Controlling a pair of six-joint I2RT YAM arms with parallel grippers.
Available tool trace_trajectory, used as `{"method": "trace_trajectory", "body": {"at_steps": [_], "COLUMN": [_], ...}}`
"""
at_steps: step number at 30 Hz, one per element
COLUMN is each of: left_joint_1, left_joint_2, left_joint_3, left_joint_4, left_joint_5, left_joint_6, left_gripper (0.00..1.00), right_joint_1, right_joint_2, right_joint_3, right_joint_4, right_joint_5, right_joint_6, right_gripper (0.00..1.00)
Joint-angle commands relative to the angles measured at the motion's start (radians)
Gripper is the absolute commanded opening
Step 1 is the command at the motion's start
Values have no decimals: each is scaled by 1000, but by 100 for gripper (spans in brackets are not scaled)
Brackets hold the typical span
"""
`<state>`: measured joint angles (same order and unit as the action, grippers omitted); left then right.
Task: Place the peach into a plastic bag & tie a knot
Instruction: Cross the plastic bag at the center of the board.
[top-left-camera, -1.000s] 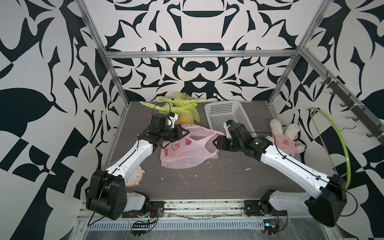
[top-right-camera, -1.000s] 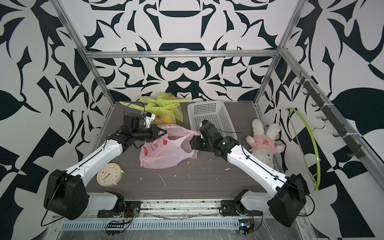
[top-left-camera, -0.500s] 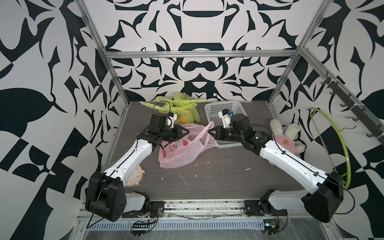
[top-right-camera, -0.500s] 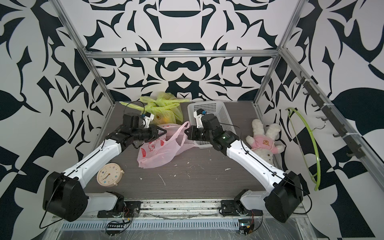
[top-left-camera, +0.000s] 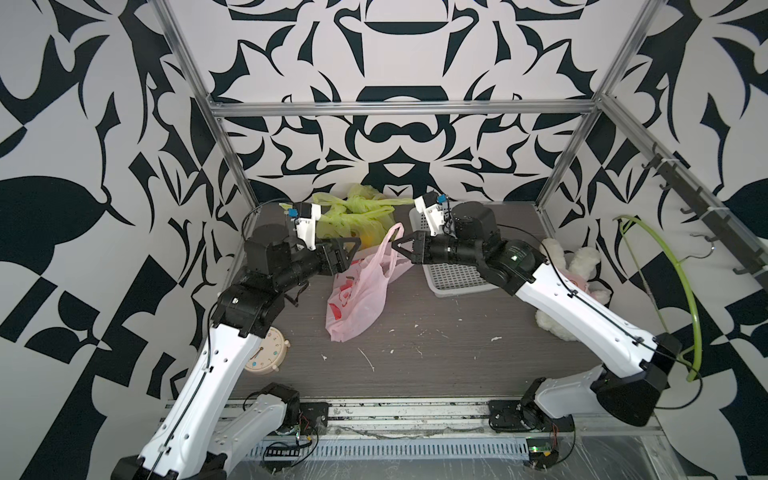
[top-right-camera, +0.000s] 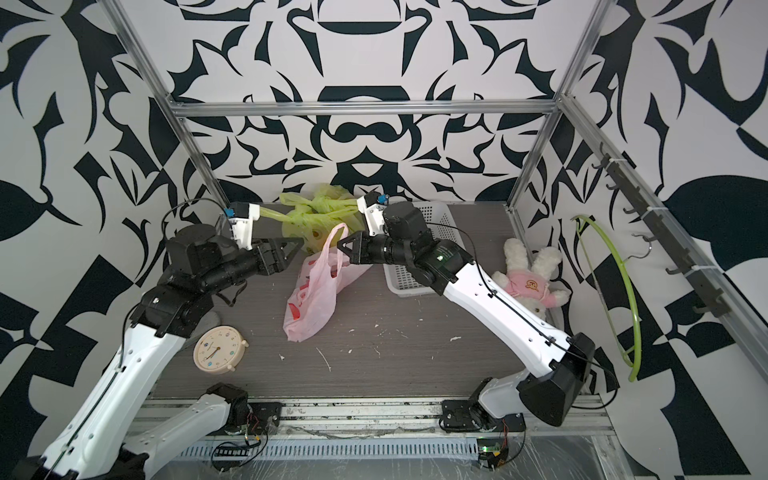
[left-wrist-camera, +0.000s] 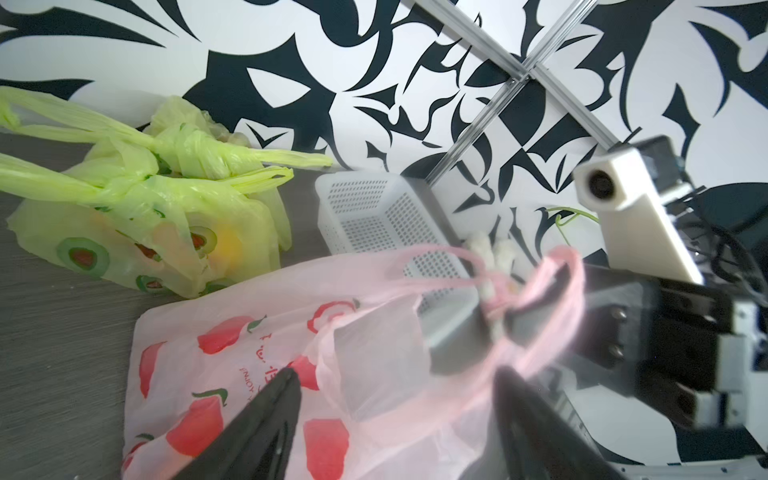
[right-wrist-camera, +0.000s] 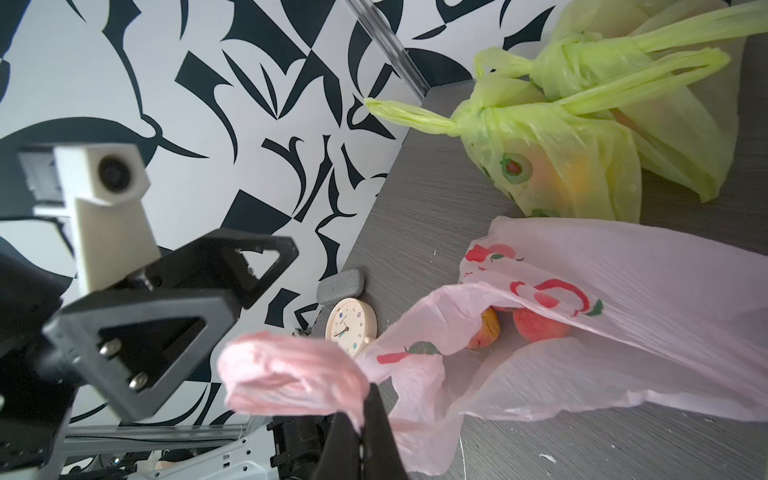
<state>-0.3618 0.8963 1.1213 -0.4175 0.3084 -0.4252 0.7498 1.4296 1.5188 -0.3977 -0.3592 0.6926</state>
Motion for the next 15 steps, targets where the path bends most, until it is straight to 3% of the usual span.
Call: {"method": "trace_trajectory", "body": {"at_steps": [1,6,8,15], "left_joint_1": [-4,-35,-70,-195], "left_joint_2": [-51,-96,-97,-50], "left_joint_3": [-86,-146,-154,-165], "left_joint_4": [72,145,153,197], "left_joint_5": [-11,-8,-46,-151], "left_joint_6": [99,101,124,172], "left_gripper": [83,84,88,89], "right_joint_1": [17,46,55,78], "right_joint_2": [29,82,104,137], "right_joint_3": [77,147,172,243], "right_joint_4": [-16,-28,-37,-51], "right_joint_5": [-16,-13,-13,-5], "right_joint_6": [-10,-8,-9,-5], "right_gripper": [0,0,0,0]}}
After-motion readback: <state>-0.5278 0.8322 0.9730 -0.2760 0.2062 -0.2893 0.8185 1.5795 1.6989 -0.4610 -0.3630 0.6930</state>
